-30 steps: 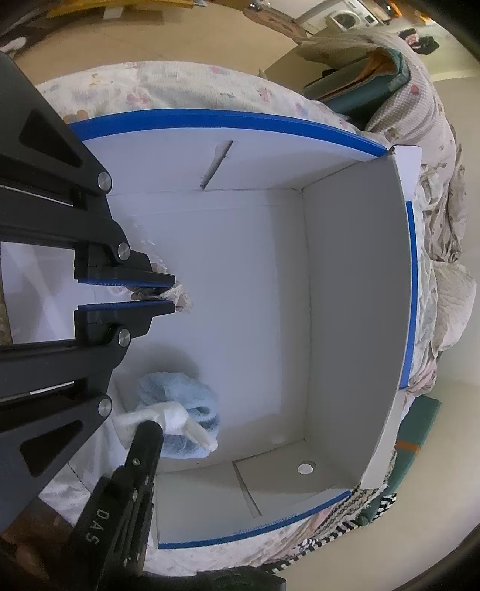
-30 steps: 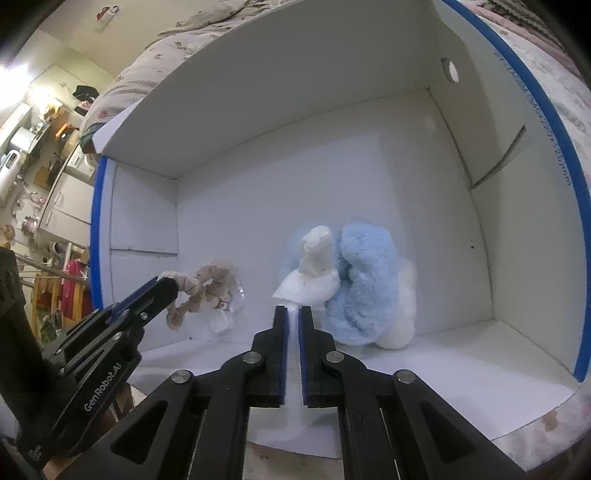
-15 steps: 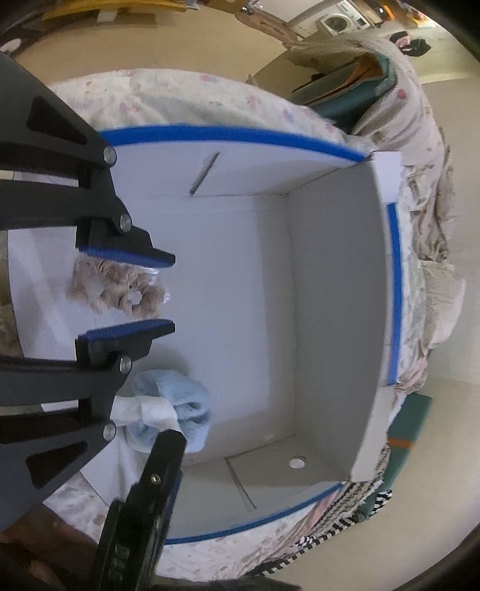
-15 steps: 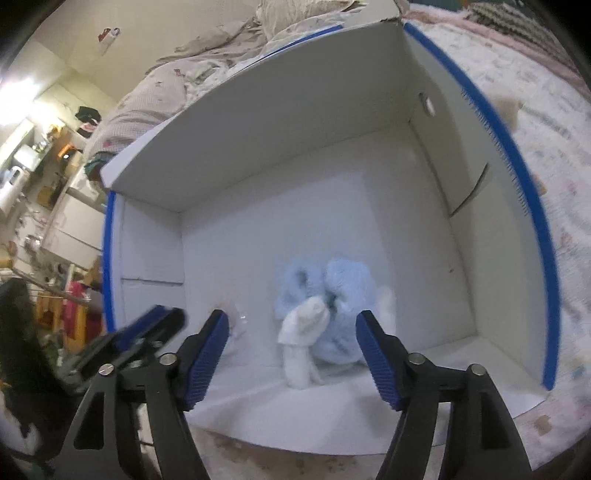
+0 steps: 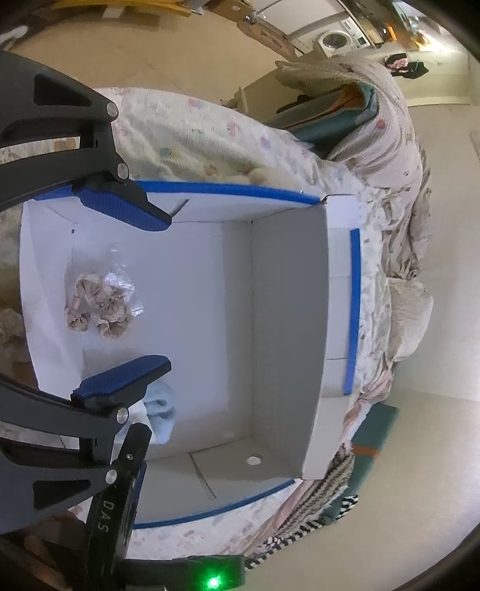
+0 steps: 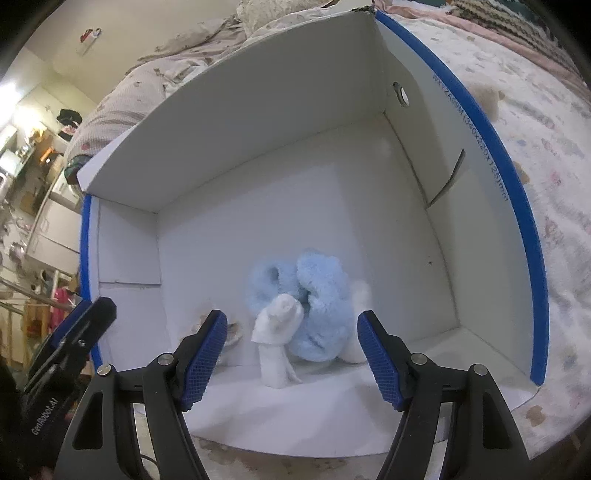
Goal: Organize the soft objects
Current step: 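Withdraw both grippers from the box, then lower both grippers toward the items lying beside the box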
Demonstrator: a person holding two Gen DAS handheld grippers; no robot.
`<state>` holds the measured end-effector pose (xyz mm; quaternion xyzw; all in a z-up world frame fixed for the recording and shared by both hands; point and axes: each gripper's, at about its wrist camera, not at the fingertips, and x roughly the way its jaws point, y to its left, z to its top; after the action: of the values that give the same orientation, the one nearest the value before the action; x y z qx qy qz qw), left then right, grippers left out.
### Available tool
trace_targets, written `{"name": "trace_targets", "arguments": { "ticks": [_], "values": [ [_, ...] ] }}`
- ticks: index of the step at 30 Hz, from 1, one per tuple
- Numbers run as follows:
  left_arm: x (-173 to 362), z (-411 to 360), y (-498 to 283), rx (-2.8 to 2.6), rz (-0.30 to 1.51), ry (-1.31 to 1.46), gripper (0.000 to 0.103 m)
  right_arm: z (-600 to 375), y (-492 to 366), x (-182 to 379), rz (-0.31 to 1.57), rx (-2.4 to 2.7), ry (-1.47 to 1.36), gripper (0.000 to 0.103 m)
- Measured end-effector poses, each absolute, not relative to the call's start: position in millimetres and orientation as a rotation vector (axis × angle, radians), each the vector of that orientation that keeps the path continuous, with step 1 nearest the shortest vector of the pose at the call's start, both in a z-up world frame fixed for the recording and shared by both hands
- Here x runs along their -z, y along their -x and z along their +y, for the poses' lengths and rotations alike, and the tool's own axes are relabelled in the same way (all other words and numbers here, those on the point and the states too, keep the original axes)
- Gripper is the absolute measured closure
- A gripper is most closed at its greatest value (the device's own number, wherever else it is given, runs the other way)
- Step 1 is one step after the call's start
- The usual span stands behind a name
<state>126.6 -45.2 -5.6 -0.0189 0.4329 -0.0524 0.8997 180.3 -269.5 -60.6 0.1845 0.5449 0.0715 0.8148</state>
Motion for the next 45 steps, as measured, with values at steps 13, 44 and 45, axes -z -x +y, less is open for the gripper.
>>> {"name": "trace_targets", "arguments": {
  "ticks": [13,44,45],
  "values": [
    [-14.2,-30.9,-90.3,0.036,0.893,0.080,0.034,-272.2,-154.8,40.6,1.094,-0.154,-0.400,0.026],
    [31.9,30.5,-28.3,-0.076,1.052,0.080,0.034,-286.1,-84.7,52.9,1.145,-0.147,-0.485,0.026],
    [33.7,31.2,-30.1,-0.076,1.059,0.084,0.034,-285.7,-85.5,54.8,1.152,-0.142,-0.486,0.026]
  ]
}}
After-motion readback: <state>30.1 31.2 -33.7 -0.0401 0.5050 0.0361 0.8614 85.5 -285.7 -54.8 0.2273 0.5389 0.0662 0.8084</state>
